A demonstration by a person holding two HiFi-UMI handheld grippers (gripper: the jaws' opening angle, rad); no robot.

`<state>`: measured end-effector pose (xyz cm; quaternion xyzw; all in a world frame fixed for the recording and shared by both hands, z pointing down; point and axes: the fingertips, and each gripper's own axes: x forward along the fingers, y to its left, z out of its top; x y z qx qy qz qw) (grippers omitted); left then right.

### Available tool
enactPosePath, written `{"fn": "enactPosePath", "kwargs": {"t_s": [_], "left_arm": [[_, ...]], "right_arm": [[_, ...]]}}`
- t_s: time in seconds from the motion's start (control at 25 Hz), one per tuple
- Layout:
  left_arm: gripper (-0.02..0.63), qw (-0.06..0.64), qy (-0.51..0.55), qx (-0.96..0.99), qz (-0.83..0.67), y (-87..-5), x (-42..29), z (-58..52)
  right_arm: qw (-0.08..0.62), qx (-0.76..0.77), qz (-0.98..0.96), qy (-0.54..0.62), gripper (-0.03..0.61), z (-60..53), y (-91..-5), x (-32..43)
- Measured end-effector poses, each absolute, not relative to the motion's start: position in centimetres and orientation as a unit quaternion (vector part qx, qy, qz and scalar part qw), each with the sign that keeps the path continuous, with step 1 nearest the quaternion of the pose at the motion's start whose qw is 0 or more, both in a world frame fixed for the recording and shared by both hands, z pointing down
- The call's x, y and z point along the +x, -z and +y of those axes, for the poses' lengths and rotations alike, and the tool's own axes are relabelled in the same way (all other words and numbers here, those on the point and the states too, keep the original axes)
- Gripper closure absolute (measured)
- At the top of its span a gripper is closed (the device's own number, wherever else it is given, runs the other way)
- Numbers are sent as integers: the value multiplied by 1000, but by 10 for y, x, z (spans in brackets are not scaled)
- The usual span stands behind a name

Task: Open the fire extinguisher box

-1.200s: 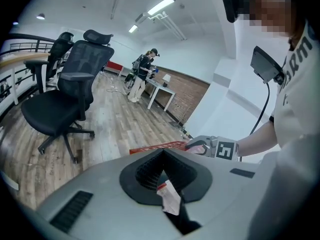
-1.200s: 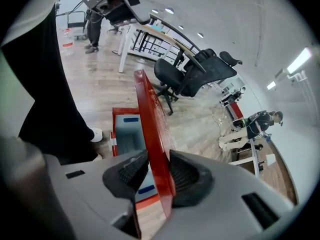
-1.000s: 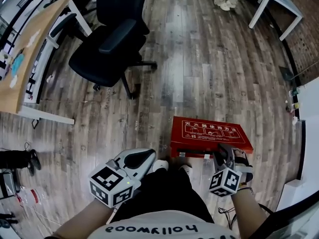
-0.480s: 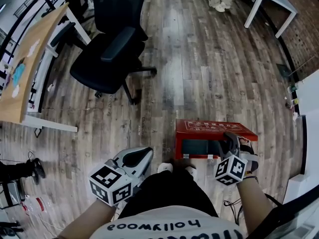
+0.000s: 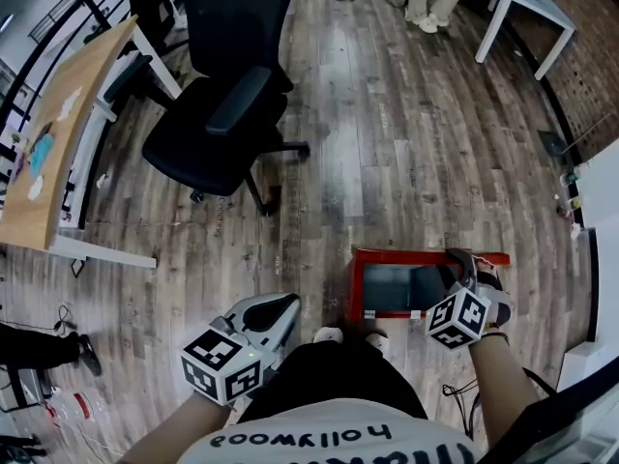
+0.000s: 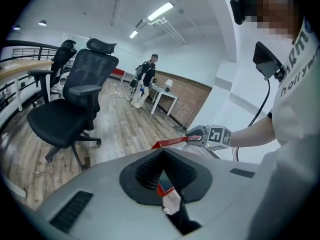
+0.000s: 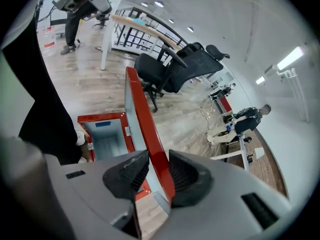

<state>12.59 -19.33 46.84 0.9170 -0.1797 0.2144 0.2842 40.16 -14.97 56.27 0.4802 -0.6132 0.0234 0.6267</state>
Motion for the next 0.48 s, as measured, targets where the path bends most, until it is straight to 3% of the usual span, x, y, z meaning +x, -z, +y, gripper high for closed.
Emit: {"fn": "enactPosePath", "kwargs": {"t_s": [0.48], "left_arm": [[606,286,-213,906,-227,-463,134,-211]], "right_arm": [[622,453,-638,-37,466,-183,-560,420]]}}
